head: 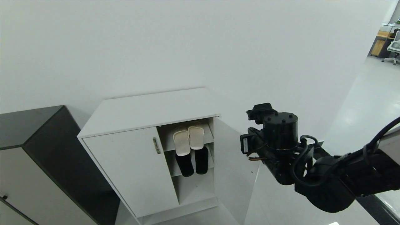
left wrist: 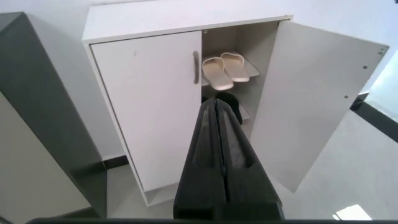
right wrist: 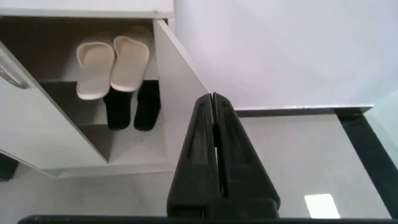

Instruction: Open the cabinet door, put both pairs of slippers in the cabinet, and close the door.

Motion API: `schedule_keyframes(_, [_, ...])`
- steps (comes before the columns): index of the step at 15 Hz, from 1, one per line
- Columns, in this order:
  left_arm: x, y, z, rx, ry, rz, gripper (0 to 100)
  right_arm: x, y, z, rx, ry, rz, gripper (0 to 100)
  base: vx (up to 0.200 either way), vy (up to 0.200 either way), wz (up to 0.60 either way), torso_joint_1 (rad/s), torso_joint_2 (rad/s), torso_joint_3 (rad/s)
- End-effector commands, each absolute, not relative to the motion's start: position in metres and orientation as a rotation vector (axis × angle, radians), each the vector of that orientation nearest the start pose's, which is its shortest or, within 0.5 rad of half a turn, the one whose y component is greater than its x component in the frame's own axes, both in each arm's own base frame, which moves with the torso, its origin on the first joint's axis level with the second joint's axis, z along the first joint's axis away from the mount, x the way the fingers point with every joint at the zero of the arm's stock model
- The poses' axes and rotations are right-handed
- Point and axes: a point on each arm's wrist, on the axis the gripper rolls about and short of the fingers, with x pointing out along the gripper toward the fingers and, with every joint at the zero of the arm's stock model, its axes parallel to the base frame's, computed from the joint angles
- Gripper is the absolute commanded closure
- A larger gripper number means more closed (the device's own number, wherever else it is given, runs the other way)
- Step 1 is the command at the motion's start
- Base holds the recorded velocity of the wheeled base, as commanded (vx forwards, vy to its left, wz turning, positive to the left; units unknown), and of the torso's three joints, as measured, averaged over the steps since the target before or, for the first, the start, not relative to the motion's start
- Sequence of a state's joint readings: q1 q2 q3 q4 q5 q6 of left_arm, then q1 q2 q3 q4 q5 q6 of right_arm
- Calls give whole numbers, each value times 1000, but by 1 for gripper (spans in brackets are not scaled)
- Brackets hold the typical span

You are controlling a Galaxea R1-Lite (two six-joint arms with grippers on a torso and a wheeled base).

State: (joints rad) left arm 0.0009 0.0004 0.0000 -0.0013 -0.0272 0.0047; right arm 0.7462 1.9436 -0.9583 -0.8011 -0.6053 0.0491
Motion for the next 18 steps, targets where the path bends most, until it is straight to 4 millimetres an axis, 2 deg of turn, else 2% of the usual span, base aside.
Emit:
schedule_keyframes(1, [-23,-1,76,5,-2,-26,100,288,237,165,-18,164,109,100,-200,0,0,2,7,2])
schedule_keyframes(3, [-23,-1,76,3,0,-25,100,297,234,171,30,228,89,100,-200,0,0,7,0,0])
schedule_keyframes(6, [-23,-1,76,3,-2,-26,100,305,227,171,50,248,97,100,-200,0,0,-1,2,2])
schedule_keyframes(9, [-23,-1,76,3,-2,-26,100,323,219,168,61,240,57,100,0,0,0,0,0,0])
schedule_keyframes(11, [-23,-1,76,3,-2,-26,100,339,217,162,80,222,48,100,0,0,0,0,0,0])
schedule_keyframes(12, [-23,-1,76,3,-2,-26,100,355,217,155,88,212,40,100,0,0,0,0,0,0])
schedule_keyframes(16, [-23,-1,76,6,-2,-26,100,390,215,129,82,230,13,100,0,0,0,0,0,0])
schedule_keyframes(18, [-23,-1,76,6,-2,-26,100,401,212,120,81,235,-6,100,0,0,0,0,0,0])
